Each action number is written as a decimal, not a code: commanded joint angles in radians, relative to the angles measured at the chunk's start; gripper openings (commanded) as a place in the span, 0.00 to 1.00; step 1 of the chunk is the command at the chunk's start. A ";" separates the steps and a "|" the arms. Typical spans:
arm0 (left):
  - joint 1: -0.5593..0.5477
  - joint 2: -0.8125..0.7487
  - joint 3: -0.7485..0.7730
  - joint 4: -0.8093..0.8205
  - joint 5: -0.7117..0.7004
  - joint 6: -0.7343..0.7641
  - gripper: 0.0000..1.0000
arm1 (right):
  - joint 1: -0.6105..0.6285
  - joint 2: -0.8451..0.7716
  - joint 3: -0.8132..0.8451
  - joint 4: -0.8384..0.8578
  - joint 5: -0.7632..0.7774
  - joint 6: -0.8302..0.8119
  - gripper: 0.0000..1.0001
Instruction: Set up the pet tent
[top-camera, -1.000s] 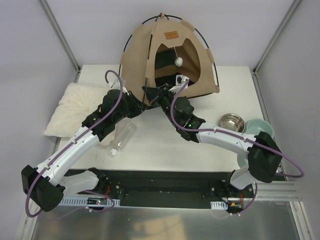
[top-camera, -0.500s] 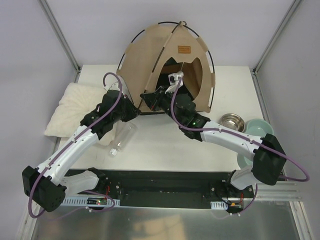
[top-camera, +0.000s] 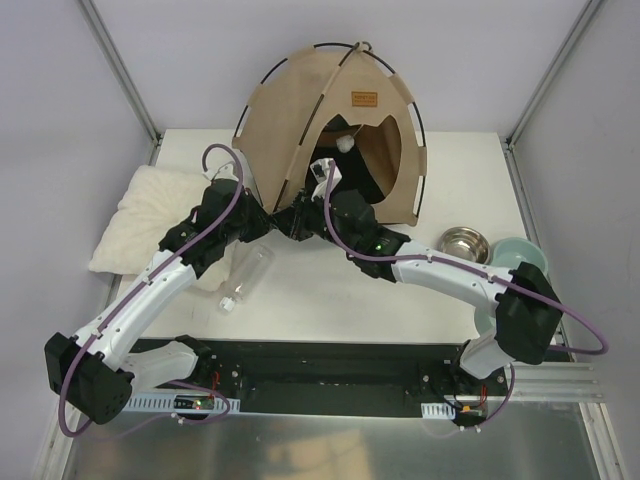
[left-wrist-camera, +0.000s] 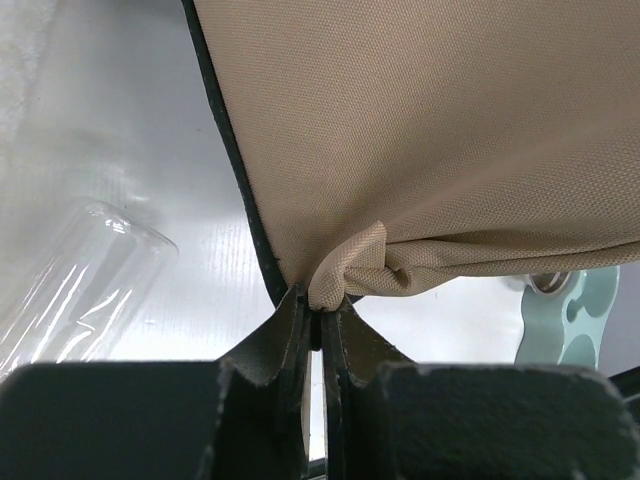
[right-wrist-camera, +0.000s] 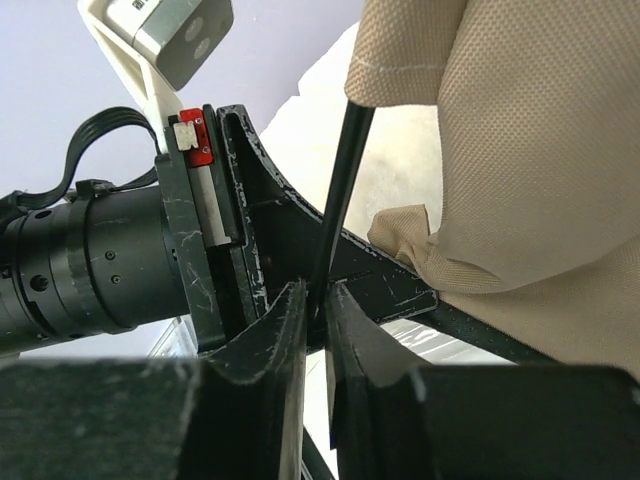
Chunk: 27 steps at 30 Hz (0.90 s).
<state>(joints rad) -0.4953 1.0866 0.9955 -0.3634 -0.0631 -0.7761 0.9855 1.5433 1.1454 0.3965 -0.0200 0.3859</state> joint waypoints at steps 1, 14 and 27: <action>0.011 -0.028 0.040 0.090 -0.014 -0.009 0.00 | 0.018 0.040 -0.001 -0.116 -0.008 -0.002 0.17; 0.011 -0.050 0.008 0.090 0.008 0.012 0.00 | 0.018 0.072 0.010 -0.012 0.149 0.059 0.29; 0.011 -0.077 -0.020 0.089 0.009 0.044 0.00 | 0.016 0.100 0.037 0.035 0.230 0.062 0.39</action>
<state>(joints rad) -0.4896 1.0531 0.9817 -0.3260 -0.0620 -0.7490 1.0077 1.6039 1.1519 0.4820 0.1513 0.4747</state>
